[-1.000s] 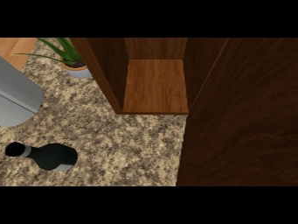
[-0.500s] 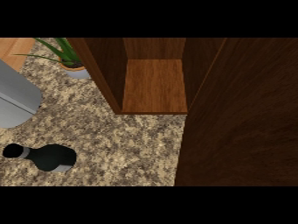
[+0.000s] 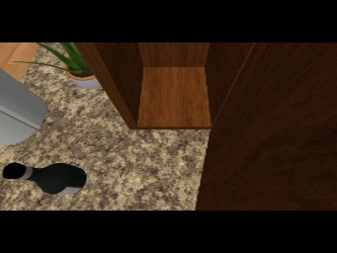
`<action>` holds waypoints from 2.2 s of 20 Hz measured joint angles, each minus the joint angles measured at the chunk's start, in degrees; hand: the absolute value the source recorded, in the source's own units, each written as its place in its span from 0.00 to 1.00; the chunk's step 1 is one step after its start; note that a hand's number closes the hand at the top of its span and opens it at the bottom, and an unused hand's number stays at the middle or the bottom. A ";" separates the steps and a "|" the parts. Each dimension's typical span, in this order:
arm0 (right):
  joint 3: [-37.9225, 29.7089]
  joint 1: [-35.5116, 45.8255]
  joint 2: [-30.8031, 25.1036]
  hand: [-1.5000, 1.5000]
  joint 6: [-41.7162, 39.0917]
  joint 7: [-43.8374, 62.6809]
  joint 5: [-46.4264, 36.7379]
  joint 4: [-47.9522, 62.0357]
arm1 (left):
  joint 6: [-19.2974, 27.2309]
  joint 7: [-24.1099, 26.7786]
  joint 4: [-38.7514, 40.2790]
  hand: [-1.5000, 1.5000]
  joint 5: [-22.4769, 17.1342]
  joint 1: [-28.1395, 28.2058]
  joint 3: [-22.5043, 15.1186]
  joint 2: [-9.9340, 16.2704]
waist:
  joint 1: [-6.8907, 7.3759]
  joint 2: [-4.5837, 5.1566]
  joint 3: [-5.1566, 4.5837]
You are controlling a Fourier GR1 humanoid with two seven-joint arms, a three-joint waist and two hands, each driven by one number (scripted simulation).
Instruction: Pick up the wine, place it into the cabinet and close the cabinet
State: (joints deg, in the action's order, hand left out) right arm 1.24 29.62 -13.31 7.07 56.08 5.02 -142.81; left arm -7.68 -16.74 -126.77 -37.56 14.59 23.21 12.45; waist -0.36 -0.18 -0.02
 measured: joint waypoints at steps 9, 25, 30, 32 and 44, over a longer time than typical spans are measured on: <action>-1.11 2.45 -0.65 0.00 0.30 1.99 0.17 -0.01 | -6.67 6.59 8.34 0.00 6.88 2.21 -1.38 -3.39 | 0.03 -0.01 -0.01; -0.12 4.92 -0.28 0.00 1.45 2.52 -0.12 0.22 | -14.62 24.35 29.83 0.00 17.97 1.76 -1.70 -7.12 | 0.06 -0.01 -0.03; -0.98 3.67 -0.29 0.00 1.05 1.54 0.04 0.49 | -16.19 28.89 36.58 0.00 20.54 0.57 -1.72 -7.13 | 0.10 0.04 -0.02; -0.27 3.68 -0.16 0.00 1.16 1.94 0.02 0.36 | -17.34 30.46 39.81 0.00 20.84 -0.05 -1.21 -6.38 | 0.05 0.03 -0.01; -0.68 8.59 -1.57 0.00 2.09 4.05 0.05 0.52 | -18.72 40.33 58.20 0.00 25.62 -5.81 -0.54 -4.78 | -0.11 -0.01 -0.04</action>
State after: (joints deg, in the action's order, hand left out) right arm 0.56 38.21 -14.87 9.16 60.13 5.07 -142.29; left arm -26.39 23.59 -68.57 -11.94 8.78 22.67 7.68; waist -0.46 -0.19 -0.07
